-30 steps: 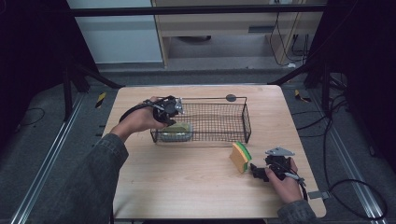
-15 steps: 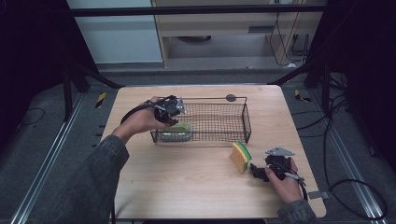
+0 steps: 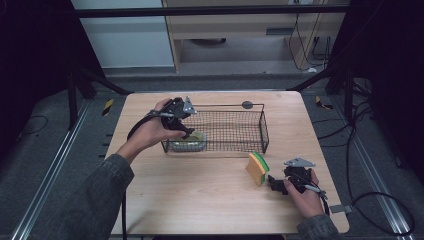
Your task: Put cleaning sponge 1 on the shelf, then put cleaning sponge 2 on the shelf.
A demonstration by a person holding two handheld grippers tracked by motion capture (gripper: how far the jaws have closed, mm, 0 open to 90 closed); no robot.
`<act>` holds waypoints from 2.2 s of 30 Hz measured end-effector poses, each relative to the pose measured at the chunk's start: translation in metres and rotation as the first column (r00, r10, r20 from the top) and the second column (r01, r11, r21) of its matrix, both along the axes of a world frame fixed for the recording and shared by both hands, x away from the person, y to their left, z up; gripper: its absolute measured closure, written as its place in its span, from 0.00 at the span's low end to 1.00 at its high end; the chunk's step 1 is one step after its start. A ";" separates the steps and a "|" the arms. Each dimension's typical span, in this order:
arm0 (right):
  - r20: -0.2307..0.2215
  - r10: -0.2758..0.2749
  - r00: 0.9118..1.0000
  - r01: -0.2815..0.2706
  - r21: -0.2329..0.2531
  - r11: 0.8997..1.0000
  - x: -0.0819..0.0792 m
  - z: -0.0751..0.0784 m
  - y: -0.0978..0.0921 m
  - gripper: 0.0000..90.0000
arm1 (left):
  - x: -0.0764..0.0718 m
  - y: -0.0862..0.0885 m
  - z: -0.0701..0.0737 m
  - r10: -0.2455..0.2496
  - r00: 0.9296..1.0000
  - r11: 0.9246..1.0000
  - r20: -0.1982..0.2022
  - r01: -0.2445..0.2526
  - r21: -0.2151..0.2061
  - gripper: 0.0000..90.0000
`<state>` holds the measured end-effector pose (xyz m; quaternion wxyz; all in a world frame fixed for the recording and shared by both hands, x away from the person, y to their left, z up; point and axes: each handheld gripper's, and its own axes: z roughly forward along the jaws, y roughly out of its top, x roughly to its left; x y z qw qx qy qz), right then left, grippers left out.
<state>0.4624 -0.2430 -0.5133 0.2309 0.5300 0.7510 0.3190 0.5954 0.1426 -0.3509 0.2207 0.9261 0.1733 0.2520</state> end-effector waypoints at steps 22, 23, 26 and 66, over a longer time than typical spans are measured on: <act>-0.041 0.065 0.997 -0.067 -0.050 0.996 -0.014 0.017 -0.002 0.11 | -0.067 0.057 -0.030 0.185 0.982 0.948 0.023 -0.172 -0.269 0.06; -0.041 0.065 0.997 -0.067 -0.050 0.996 -0.014 0.017 -0.002 0.11 | -0.075 0.060 -0.039 0.198 0.980 0.943 0.017 -0.186 -0.277 0.06; -0.091 0.098 0.991 -0.103 -0.047 0.994 -0.023 0.020 0.000 0.13 | -0.092 0.068 -0.065 0.237 0.972 0.933 0.004 -0.226 -0.280 0.06; -0.347 0.207 0.915 -0.258 -0.106 0.960 0.032 0.105 0.080 0.40 | -0.104 0.112 -0.158 0.302 0.927 0.858 -0.220 -0.365 -0.360 0.00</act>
